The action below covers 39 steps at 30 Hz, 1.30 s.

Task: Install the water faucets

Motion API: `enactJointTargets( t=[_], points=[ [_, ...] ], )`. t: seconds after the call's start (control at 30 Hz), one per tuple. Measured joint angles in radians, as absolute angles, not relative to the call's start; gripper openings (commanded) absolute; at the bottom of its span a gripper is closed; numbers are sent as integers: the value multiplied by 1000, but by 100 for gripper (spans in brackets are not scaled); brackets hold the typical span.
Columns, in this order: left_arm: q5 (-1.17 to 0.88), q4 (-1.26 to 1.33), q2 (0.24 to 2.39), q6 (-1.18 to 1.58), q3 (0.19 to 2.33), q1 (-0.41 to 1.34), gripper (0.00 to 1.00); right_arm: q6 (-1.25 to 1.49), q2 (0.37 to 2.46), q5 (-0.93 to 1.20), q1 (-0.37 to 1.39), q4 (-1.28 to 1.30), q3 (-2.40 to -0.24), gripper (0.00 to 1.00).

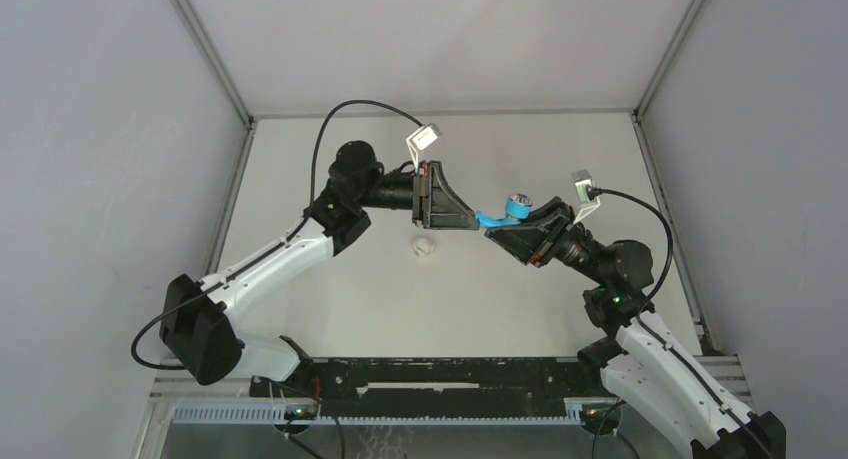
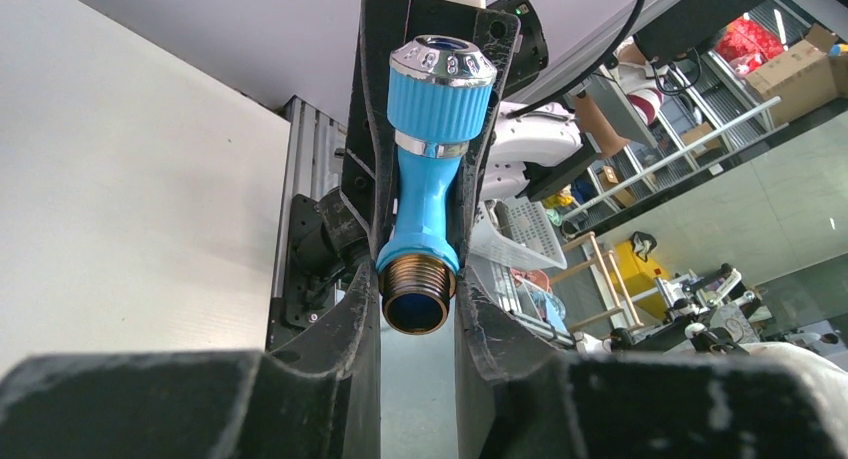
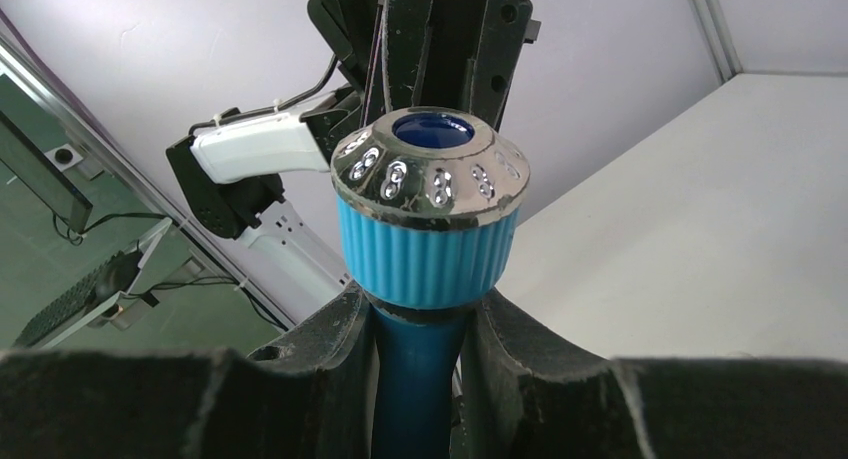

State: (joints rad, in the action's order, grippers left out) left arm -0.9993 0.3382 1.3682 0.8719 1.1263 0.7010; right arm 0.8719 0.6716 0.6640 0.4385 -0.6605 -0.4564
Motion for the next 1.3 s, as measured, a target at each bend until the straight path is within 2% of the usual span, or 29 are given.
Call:
enactJointTargets(
  t=[0.13, 0.23, 0.57, 1.0, 1.03, 1.1, 1.17, 1.3],
  points=[
    [-1002, 304, 1370, 850, 1139, 700, 0, 857, 663, 667, 439, -635, -457, 41],
    [-1002, 253, 1373, 820, 1166, 700, 0, 834, 644, 674, 439, -606, -459, 55],
    [-1012, 190, 1374, 785, 1193, 702, 0, 762, 599, 702, 440, -513, -486, 51],
    [-1025, 151, 1375, 759, 1193, 702, 0, 765, 619, 696, 440, -523, -487, 54],
    [-1025, 151, 1375, 759, 1193, 702, 0, 765, 622, 696, 440, -527, -487, 53],
    [-1025, 149, 1375, 758, 1193, 702, 0, 768, 629, 695, 440, -532, -487, 44],
    [-1028, 147, 1375, 758, 1193, 701, 0, 770, 638, 691, 440, -536, -487, 24],
    [-1033, 146, 1375, 745, 1193, 697, 0, 788, 650, 682, 440, -536, -487, 0]
  ],
)
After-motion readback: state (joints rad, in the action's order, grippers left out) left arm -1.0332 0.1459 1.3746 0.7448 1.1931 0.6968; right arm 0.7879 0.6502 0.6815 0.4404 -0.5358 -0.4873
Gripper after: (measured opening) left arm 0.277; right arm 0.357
